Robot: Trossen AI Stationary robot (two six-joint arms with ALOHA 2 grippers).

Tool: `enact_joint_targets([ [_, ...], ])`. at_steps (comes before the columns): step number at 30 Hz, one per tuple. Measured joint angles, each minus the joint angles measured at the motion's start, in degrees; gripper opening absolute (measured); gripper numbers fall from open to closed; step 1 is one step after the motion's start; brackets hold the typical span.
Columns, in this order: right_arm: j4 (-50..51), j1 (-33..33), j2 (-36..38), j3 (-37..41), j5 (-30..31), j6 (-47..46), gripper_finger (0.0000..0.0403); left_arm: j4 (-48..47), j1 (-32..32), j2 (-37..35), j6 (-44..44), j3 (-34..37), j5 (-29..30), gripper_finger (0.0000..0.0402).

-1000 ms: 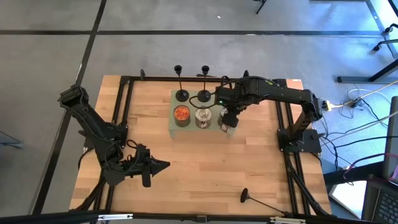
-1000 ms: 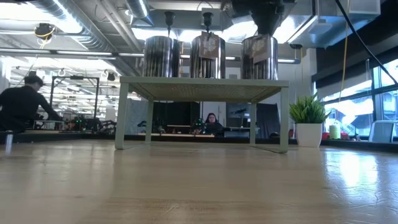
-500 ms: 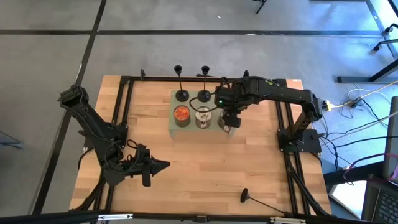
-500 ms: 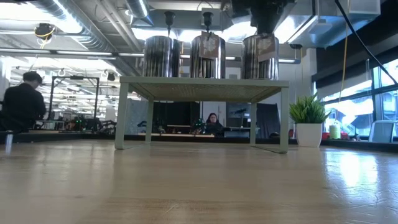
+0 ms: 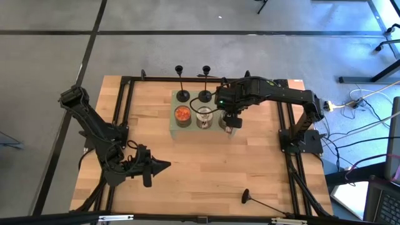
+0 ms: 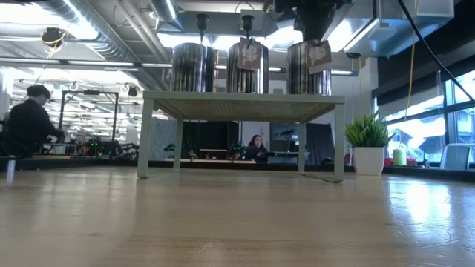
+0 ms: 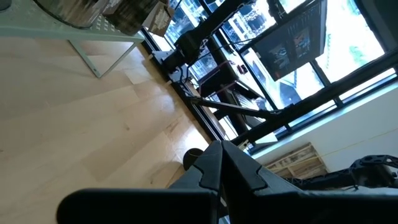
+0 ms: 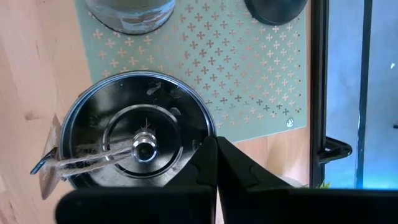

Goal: Pick & Place candle stick holders
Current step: Put the brown scented candle on the shelf aligned with the other brown scented candle

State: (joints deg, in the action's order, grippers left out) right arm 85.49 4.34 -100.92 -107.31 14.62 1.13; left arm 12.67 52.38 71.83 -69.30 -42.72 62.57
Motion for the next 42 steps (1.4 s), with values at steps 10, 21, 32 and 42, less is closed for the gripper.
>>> enact_joint_targets([
  [10,0.0,0.0,0.0,0.0,0.2,-0.6,0.0000,0.0,0.0,0.0,0.0,0.0,0.8,0.0002],
  [21,1.1,0.0,0.0,0.0,-0.4,-1.3,0.0000,0.0,-0.9,0.0,0.5,0.0,-0.5,0.0002],
  [32,1.2,0.0,0.0,0.0,-1.1,-2.0,0.0000,0.0,-0.9,0.0,0.5,0.0,-0.7,0.0002],
  [42,1.4,0.0,0.0,0.0,-0.7,-2.0,0.0022,0.0,-0.9,0.0,0.5,0.0,-0.7,0.0002],
])
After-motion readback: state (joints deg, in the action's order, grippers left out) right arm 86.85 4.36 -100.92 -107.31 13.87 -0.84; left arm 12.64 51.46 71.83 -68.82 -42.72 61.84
